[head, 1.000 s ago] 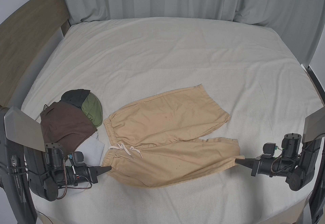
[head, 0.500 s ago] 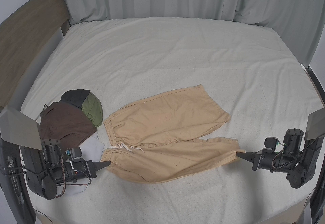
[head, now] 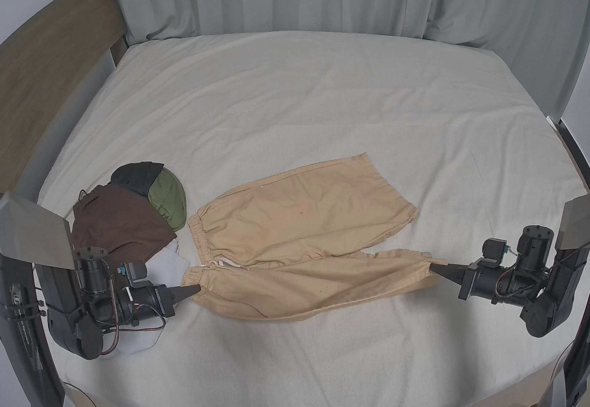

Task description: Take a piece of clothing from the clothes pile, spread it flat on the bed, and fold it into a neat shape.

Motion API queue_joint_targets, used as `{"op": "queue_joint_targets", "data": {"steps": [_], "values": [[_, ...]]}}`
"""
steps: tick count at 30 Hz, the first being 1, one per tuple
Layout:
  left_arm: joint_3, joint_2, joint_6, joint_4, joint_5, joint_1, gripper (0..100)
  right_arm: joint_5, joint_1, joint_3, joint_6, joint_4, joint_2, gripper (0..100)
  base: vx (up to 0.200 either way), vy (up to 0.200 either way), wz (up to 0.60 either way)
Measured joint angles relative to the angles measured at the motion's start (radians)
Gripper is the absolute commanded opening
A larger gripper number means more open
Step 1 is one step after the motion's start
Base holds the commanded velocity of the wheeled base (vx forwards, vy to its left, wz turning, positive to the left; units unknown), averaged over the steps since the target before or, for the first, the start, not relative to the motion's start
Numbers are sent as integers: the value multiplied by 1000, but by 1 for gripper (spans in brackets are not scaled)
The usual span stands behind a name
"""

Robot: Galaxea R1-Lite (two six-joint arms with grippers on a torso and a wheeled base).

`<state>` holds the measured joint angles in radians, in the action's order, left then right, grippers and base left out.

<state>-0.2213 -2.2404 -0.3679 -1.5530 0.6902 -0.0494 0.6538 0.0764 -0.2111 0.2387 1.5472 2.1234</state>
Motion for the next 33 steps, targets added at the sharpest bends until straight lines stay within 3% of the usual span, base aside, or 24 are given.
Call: {"op": "queue_joint_targets", "data": {"steps": [19, 25, 33], "values": [[-33, 2, -28, 0, -36, -6, 0, -10, 9, -61, 83, -1, -53, 0, 0, 0, 0], [-38, 7, -49, 0, -39, -10, 0, -94, 48, -99, 107, -1, -61, 0, 0, 0, 0], [-54, 33, -102, 1, -57, -11, 0, -111, 73, -162, 112, -3, -62, 0, 0, 0, 0]]}}
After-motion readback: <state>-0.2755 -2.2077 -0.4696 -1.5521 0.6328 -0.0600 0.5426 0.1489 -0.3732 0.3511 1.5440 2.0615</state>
